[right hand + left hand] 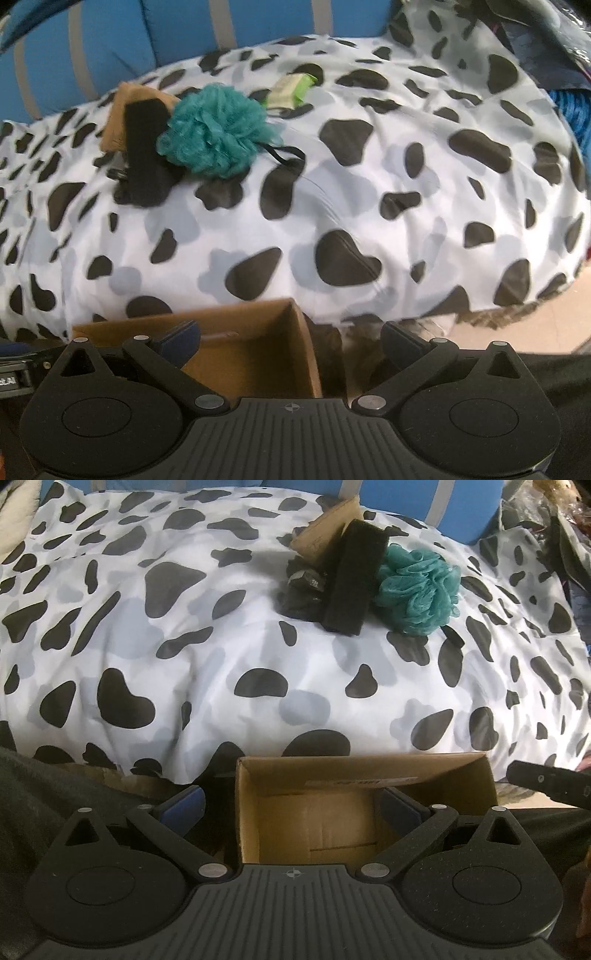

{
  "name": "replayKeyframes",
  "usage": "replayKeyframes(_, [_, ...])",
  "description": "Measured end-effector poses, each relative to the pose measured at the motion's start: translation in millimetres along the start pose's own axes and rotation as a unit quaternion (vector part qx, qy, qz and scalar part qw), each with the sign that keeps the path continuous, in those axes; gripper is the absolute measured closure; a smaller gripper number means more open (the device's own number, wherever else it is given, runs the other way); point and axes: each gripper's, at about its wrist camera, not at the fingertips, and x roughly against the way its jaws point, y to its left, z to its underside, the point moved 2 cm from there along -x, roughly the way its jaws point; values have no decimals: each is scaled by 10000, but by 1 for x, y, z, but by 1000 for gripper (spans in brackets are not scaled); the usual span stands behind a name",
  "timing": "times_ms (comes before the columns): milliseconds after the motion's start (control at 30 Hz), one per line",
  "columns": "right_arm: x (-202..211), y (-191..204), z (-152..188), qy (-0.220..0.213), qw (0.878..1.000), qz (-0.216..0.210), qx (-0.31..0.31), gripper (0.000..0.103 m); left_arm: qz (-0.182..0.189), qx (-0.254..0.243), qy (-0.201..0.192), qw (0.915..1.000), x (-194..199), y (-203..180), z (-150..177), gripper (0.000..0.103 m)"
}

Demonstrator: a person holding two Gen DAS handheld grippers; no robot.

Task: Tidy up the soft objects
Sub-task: 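Move both tools toward the tan pouch and teal mesh sponge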

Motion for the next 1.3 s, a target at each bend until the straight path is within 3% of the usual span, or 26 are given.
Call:
replayKeyframes(167, [-3, 7, -10, -338, 9990, 102, 276, 0, 700, -5, -208, 9973, 5, -1, -6, 0])
replayKeyframes(333, [-6, 8, -22, -794, 9945, 257, 630, 0, 652, -313, -631, 9954, 9, -4, -18, 0])
replayKeyframes(767, [-21, -3, -59, -1005, 9925, -29, 696, 0, 497, -1164, -1605, 9789, 9, -8, -58, 0])
replayKeyframes(967, [-32, -2, -75, -924, 9930, -92, 735, 0, 548, -1295, -1628, 9766, 3, -3, -79, 0])
replayKeyframes(1133, [-38, -1, -89, -864, 9917, -730, 609, 0, 863, -971, -1717, 9765, 3, 7, -96, 0])
replayKeyframes(1300, [-43, 9, -101, -985, 9863, -1024, 836, 0, 779, -913, -1696, 9782, -5, 13, -112, 0])
